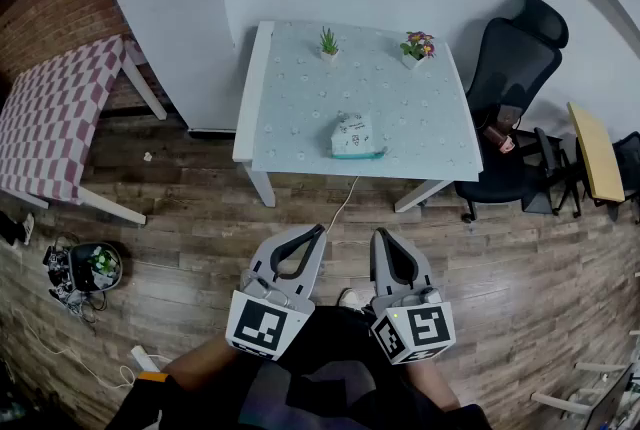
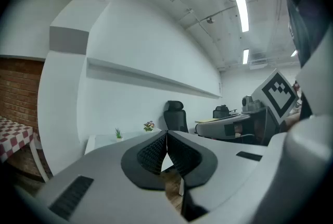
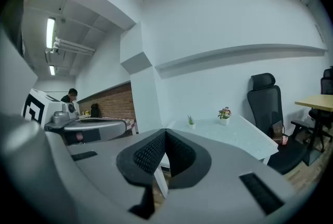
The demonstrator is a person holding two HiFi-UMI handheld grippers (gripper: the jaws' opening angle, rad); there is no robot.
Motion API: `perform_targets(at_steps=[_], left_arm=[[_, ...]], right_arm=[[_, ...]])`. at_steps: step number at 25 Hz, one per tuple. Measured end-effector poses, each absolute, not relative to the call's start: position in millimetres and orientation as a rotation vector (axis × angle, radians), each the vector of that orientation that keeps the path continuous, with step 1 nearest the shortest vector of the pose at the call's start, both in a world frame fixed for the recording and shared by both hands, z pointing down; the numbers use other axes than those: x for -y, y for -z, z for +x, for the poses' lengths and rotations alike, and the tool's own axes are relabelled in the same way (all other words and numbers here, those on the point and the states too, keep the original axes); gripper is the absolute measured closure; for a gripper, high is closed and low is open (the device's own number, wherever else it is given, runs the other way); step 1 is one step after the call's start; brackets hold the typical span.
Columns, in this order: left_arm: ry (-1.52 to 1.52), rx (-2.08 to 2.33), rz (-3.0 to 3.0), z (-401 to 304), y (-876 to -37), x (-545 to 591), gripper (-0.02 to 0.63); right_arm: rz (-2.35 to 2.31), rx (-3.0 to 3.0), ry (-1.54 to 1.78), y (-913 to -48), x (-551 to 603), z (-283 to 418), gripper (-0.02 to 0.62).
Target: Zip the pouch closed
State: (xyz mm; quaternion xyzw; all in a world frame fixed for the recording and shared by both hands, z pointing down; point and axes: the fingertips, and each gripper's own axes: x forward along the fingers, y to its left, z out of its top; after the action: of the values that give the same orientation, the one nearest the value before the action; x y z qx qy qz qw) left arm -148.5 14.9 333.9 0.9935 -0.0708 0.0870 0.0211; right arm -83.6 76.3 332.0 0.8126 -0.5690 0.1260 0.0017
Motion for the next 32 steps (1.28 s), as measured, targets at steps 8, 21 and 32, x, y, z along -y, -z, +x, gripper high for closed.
perform_targets(at_steps=[8, 21, 32], left_arm=[[-0.274, 0.224, 3.084, -145.0, -332.6, -18.5, 0.595], [-0.286, 0.225, 3.105, -136.6, -329.3, -32.2, 0.595], [-0.296, 0.242, 3.125, -109.0, -327.6, -70.8, 0.595]], right_arm=[[2.557, 1.787, -0.398, -330.5, -80.8, -78.6, 0.581], [2.579, 1.833, -0.472, -334.5, -91.6, -69.9, 0.580], [2.598, 1.868, -0.483, -335.9, -130.1, -39.5, 0.580]])
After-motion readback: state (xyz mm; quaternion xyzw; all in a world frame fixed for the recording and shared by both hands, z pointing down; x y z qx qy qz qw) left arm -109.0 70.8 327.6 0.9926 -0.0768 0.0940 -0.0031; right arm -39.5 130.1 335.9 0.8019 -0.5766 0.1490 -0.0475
